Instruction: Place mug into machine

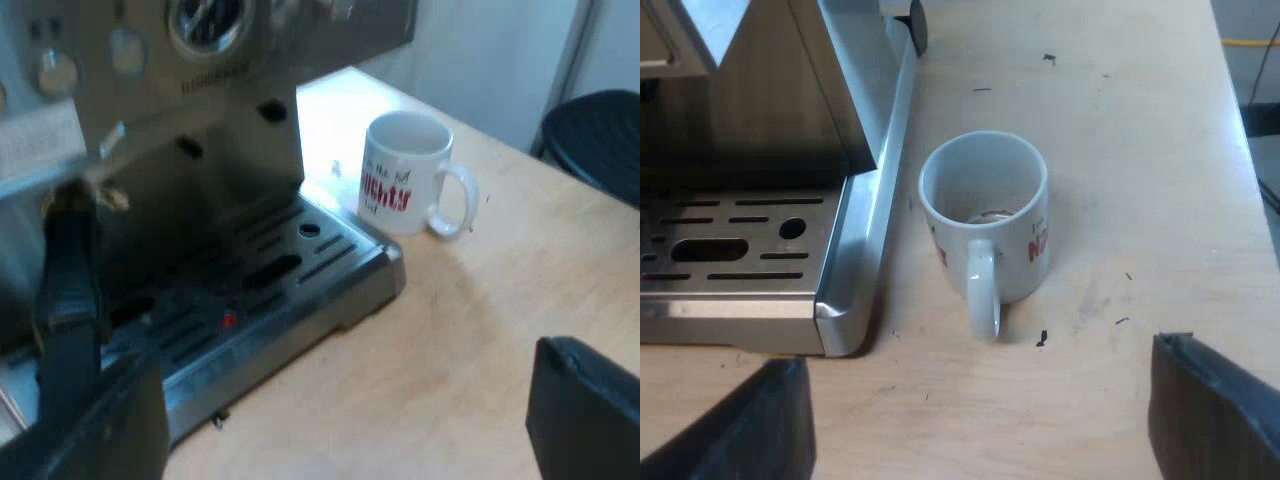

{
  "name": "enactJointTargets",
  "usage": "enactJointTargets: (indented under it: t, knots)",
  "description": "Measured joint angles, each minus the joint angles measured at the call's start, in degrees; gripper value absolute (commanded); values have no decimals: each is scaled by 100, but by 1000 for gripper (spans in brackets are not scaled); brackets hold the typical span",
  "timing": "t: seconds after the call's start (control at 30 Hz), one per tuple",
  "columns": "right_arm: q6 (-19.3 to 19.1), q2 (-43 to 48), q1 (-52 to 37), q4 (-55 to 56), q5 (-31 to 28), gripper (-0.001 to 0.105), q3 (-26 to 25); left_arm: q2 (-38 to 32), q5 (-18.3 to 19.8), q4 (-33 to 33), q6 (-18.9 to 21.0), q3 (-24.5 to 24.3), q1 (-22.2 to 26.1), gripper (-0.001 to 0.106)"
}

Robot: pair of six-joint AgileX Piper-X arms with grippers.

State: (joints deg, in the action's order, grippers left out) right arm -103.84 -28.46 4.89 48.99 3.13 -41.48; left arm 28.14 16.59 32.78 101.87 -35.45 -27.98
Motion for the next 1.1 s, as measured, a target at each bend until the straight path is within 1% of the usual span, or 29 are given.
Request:
enactJointTargets:
  t: [0.07, 0.13, 0.23, 0.33, 0.47, 0.63, 0.73, 0.83, 0.9, 1.0, 1.1]
  knots:
    - [-3, 0, 0, -143, 12, 70, 191, 0, 0, -38, -2, 152, 0, 74]
    - [16, 0, 0, -270, 49, 70, 392, 0, 0, -174, 6, 335, 0, 74]
    - [13, 0, 0, -554, 141, 70, 825, 0, 0, -452, 6, 667, 0, 74]
    - [-3, 0, 0, -834, 158, 70, 1118, 0, 0, -628, 6, 933, 0, 74]
    - [-78, 0, 0, -1175, 169, 70, 1435, 0, 85, -687, -22, 1126, 0, 74]
    - [-78, 0, 0, -1858, 169, 70, 1895, 0, 123, -807, -47, 1131, 0, 74]
    - [-78, 0, 0, -2375, 169, 70, 2273, 0, 124, -882, -47, 1131, 0, 74]
    - [-90, 0, 0, -3194, 169, 70, 2798, 0, 124, -898, -47, 1131, 0, 74]
    - [-90, 0, 0, -3594, 169, 70, 3024, 0, 124, -898, -47, 1131, 0, 74]
    - [-90, 0, 0, -4310, 471, 70, 3393, 0, 124, -898, -47, 1131, 0, 74]
    - [-90, 0, 0, -4643, 805, 70, 3624, 0, 124, -898, -47, 1131, 0, 74]
